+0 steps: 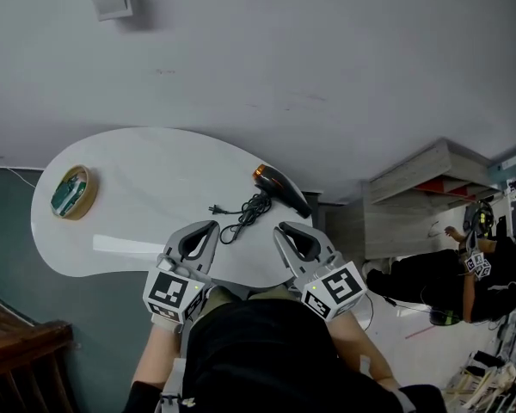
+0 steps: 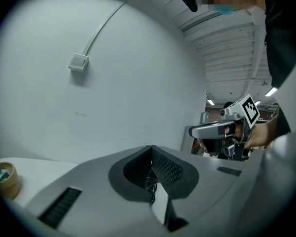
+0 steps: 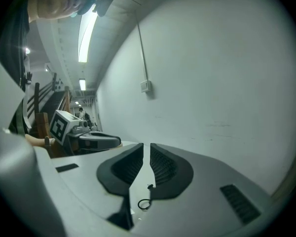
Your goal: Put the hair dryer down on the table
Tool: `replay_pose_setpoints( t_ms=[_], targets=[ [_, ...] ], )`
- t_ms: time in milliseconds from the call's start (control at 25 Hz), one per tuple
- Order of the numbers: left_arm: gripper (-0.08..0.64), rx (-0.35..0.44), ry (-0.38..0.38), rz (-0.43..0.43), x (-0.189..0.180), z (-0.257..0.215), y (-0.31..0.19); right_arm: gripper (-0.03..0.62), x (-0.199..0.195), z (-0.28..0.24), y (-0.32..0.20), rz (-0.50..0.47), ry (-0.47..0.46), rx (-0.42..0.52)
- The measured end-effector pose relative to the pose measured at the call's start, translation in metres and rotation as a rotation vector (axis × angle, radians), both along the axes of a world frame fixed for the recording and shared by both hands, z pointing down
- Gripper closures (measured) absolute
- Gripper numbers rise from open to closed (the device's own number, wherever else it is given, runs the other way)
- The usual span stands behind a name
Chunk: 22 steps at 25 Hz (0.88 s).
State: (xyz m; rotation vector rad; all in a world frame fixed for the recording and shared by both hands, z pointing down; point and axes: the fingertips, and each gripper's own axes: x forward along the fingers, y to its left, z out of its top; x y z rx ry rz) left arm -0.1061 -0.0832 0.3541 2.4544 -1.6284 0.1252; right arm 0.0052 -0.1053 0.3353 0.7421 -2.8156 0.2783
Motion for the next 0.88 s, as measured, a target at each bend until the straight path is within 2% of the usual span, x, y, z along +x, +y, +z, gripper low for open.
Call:
replay_pose_setpoints(
  t_ms=[320, 880],
  targets=[
    [0.549, 0.016, -0.009, 0.033, 0.0, 0.002, 0.007, 0.541, -0.005, 0.004, 0.007, 0.007, 0.023, 0.034],
    [0.549, -0.004, 0.004, 0.016, 0.009, 0.009, -0.002, 0.541, -0.001, 0.02, -0.001, -0.025, 0.027, -0.013]
  ],
)
